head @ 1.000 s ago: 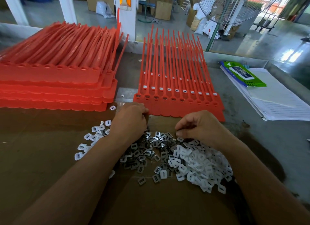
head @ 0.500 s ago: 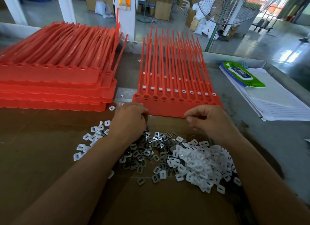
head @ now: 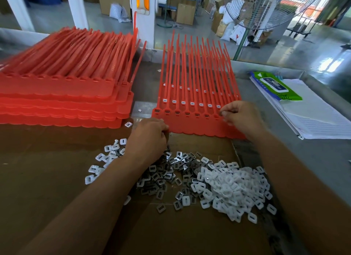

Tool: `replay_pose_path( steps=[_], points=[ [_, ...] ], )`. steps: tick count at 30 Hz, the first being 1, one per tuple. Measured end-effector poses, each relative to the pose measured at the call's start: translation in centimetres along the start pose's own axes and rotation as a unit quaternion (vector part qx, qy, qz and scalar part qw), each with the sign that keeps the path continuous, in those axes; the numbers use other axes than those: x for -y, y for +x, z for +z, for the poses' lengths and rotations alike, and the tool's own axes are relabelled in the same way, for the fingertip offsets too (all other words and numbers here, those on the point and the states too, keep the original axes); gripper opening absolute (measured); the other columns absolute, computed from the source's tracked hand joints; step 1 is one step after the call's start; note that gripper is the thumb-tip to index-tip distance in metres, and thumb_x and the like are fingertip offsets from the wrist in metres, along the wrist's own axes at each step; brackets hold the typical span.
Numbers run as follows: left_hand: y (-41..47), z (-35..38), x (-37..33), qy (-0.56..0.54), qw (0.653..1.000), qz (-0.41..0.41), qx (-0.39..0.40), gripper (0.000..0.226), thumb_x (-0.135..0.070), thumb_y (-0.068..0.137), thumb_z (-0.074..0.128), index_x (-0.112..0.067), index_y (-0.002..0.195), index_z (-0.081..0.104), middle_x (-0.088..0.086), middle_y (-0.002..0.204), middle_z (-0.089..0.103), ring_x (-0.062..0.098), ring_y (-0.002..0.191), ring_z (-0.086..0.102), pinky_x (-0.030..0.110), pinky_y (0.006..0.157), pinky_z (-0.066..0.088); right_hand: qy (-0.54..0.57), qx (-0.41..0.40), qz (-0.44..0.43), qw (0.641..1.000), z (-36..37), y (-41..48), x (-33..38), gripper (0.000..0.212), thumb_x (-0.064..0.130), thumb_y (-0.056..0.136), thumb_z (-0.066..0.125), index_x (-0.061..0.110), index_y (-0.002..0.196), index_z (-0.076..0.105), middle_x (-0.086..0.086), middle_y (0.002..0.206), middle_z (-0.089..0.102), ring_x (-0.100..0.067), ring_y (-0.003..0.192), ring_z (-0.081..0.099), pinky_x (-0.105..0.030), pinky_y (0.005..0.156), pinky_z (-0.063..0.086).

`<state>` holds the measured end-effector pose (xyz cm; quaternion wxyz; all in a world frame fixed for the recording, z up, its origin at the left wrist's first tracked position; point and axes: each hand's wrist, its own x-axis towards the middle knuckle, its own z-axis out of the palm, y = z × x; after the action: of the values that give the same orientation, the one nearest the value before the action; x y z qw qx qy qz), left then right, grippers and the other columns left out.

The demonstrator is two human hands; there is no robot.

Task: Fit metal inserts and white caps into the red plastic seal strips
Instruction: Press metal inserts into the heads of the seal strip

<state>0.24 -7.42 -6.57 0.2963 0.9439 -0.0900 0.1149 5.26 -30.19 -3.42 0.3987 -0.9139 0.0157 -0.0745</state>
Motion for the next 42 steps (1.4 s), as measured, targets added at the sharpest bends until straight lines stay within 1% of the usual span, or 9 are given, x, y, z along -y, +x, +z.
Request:
replay_pose_path(
  steps=[3, 6, 13, 19, 24, 27, 33, 39, 42],
  points=[
    [0.0, 0.0, 0.0, -0.003, 1.0, -0.001, 0.0, 0.034, 0.0, 0.083, 0.045, -0.006, 0.111, 0.063, 0.008, 0.124, 0.058, 0.015, 0.118, 0.048, 0.022, 0.1, 0.029, -0.034, 0.01, 0.006, 0.999, 0.6, 0.9, -0.2, 0.019, 0.012, 0.087, 0.059, 0.025, 0.075, 0.062, 0.011, 0.084, 0.056, 0.001, 0.075, 0.048, -0.026, 0.077, 0.04],
    [0.0, 0.0, 0.0, -0.004, 1.0, -0.003, 0.004, 0.034, 0.0, 0.083, 0.045, -0.006, 0.112, 0.063, 0.008, 0.124, 0.057, 0.015, 0.119, 0.048, 0.025, 0.102, 0.03, -0.054, 0.026, 0.019, 0.998, 0.9, 1.3, -0.3, 0.009, 0.014, 0.087, 0.059, 0.017, 0.087, 0.068, 0.005, 0.093, 0.057, -0.006, 0.085, 0.05, -0.027, 0.078, 0.037],
    [-0.1, 0.0, 0.0, -0.003, 1.0, 0.0, 0.001, 0.034, 0.001, 0.082, 0.045, -0.006, 0.11, 0.064, 0.008, 0.122, 0.059, 0.016, 0.118, 0.048, 0.027, 0.102, 0.032, -0.08, 0.039, 0.029, 0.996, 0.9, 1.5, -0.4, 0.014, 0.016, 0.089, 0.057, 0.012, 0.096, 0.068, -0.006, 0.112, 0.063, -0.01, 0.092, 0.047, -0.029, 0.08, 0.037],
    [-0.1, 0.1, 0.0, -0.002, 1.0, 0.001, 0.002, 0.035, 0.001, 0.081, 0.045, -0.006, 0.111, 0.063, 0.009, 0.124, 0.058, 0.017, 0.119, 0.048, 0.025, 0.101, 0.03, -0.131, 0.054, 0.0, 0.99, 1.0, 1.4, -0.1, 0.011, 0.012, 0.088, 0.058, 0.009, 0.088, 0.069, -0.002, 0.1, 0.064, -0.008, 0.091, 0.048, -0.028, 0.084, 0.038],
    [-0.1, 0.1, 0.1, 0.003, 1.0, -0.001, 0.006, 0.035, 0.001, 0.082, 0.045, -0.007, 0.111, 0.063, 0.008, 0.124, 0.057, 0.017, 0.119, 0.048, 0.027, 0.102, 0.031, -0.105, 0.03, 0.005, 0.994, 1.1, 1.4, -0.3, 0.006, 0.011, 0.084, 0.063, 0.017, 0.083, 0.065, 0.005, 0.091, 0.056, -0.009, 0.091, 0.049, -0.029, 0.083, 0.041],
    [0.0, 0.1, 0.1, 0.005, 1.0, -0.003, 0.008, 0.036, 0.0, 0.082, 0.045, -0.007, 0.112, 0.062, 0.008, 0.126, 0.056, 0.017, 0.12, 0.047, 0.028, 0.104, 0.03, -0.084, 0.022, 0.022, 0.996, 1.2, 1.6, -0.4, 0.016, 0.012, 0.081, 0.066, 0.024, 0.077, 0.057, 0.005, 0.095, 0.055, -0.011, 0.093, 0.05, -0.031, 0.085, 0.042],
    [0.0, 0.1, 0.2, 0.003, 1.0, -0.006, 0.01, 0.036, 0.001, 0.082, 0.044, -0.007, 0.113, 0.062, 0.009, 0.126, 0.056, 0.017, 0.12, 0.047, 0.03, 0.105, 0.031, -0.059, 0.006, 0.046, 0.997, 1.5, 1.9, -0.2, 0.024, 0.009, 0.078, 0.066, 0.026, 0.066, 0.056, 0.007, 0.088, 0.054, -0.01, 0.092, 0.048, -0.031, 0.081, 0.04],
    [0.0, 0.1, 0.1, 0.001, 1.0, -0.003, 0.004, 0.036, 0.001, 0.082, 0.045, -0.007, 0.112, 0.063, 0.009, 0.125, 0.056, 0.016, 0.119, 0.048, 0.027, 0.103, 0.03, -0.077, 0.01, 0.027, 0.997, 1.4, 1.7, -0.4, 0.006, 0.012, 0.082, 0.065, 0.018, 0.082, 0.066, -0.005, 0.111, 0.064, -0.014, 0.1, 0.054, -0.036, 0.09, 0.045],
    [0.0, 0.1, 0.1, -0.001, 1.0, -0.003, 0.005, 0.036, 0.001, 0.082, 0.044, -0.007, 0.112, 0.062, 0.009, 0.126, 0.056, 0.016, 0.119, 0.047, 0.025, 0.102, 0.029, -0.069, 0.011, 0.022, 0.997, 1.3, 1.6, -0.6, 0.006, 0.012, 0.085, 0.062, 0.018, 0.085, 0.064, -0.005, 0.109, 0.064, -0.015, 0.1, 0.054, -0.036, 0.089, 0.045]
  ],
)
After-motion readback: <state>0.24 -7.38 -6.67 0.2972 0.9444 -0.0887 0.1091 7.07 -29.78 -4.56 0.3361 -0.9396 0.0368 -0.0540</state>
